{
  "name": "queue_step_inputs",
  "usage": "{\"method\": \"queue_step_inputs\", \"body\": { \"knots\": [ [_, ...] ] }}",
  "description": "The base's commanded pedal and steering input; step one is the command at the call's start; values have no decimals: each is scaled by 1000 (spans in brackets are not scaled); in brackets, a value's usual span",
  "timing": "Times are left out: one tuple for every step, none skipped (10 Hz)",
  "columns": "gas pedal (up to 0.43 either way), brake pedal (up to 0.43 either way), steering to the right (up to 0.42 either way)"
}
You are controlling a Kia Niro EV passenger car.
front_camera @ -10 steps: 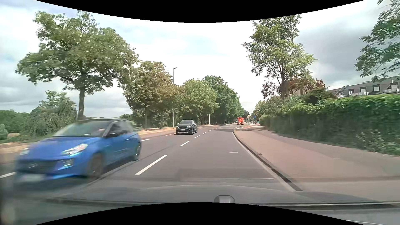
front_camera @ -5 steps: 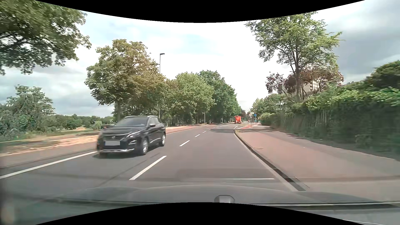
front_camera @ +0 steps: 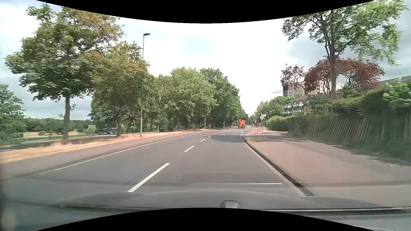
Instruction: Follow the waypoints while adhering to traffic rules and regulations
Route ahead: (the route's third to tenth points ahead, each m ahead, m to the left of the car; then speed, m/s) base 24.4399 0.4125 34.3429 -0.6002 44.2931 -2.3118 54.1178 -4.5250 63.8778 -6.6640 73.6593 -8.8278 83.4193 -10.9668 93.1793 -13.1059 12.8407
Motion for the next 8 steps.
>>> {"method": "queue_step_inputs", "body": {
  "knots": [
    [169,18,19],
    [169,18,20],
    [169,18,22],
    [169,18,22],
    [169,18,23],
    [169,18,24],
    [157,18,23],
    [157,18,24]
  ]
}}
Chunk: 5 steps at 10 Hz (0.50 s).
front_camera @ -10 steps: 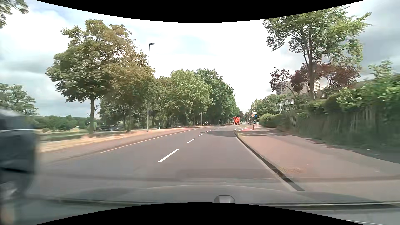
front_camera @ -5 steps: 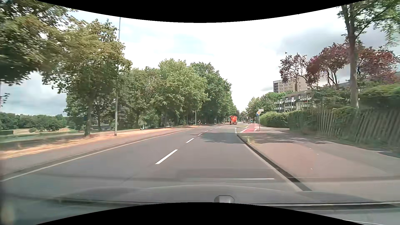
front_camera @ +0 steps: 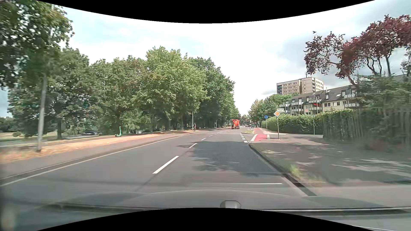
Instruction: Follow the waypoints while adhering to traffic rules and regulations
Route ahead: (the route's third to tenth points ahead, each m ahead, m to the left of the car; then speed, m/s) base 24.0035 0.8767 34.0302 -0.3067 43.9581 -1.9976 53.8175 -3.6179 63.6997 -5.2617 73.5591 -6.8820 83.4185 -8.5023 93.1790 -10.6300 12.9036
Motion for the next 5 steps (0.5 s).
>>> {"method": "queue_step_inputs", "body": {
  "knots": [
    [157,18,23],
    [157,18,23],
    [157,18,24],
    [157,18,23],
    [157,18,23]
  ]
}}
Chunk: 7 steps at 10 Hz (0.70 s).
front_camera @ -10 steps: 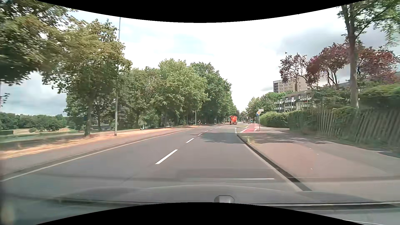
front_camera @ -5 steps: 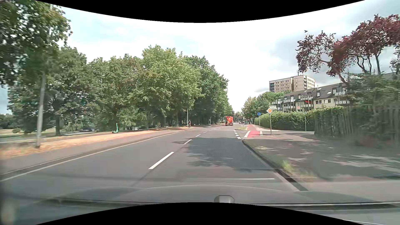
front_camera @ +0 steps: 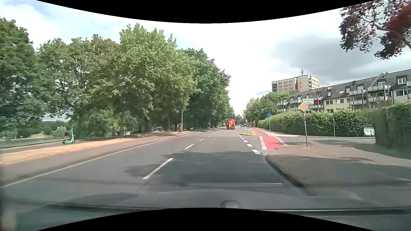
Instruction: Follow the waypoints while adhering to traffic rules and regulations
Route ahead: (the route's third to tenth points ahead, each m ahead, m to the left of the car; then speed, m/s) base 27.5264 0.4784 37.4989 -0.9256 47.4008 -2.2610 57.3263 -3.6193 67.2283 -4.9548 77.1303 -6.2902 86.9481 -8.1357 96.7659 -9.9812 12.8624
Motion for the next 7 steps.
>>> {"method": "queue_step_inputs", "body": {
  "knots": [
    [150,18,23],
    [150,18,23],
    [138,18,23],
    [138,18,23],
    [138,18,23],
    [138,18,24],
    [138,18,24]
  ]
}}
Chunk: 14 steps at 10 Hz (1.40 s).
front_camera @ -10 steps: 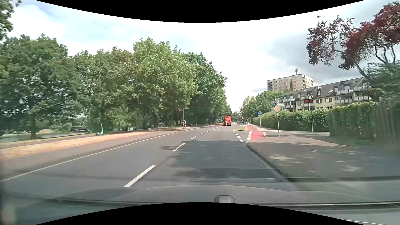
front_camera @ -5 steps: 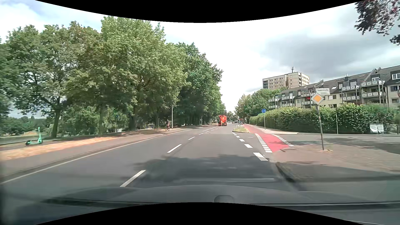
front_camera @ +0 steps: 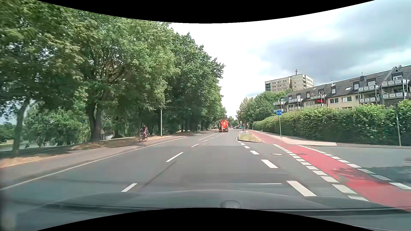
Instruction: Follow the waypoints while adhering to traffic rules and regulations
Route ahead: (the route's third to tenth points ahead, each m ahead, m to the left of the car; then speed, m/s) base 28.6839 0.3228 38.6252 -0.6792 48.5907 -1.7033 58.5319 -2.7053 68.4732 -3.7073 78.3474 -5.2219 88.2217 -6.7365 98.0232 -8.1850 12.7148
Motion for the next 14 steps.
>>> {"method": "queue_step_inputs", "body": {
  "knots": [
    [138,18,23],
    [138,18,23],
    [138,18,23],
    [138,18,23],
    [138,18,22],
    [138,18,21],
    [138,18,21],
    [130,18,21],
    [130,18,21],
    [130,18,20],
    [138,18,19],
    [138,18,17],
    [150,18,17],
    [150,18,17]
  ]
}}
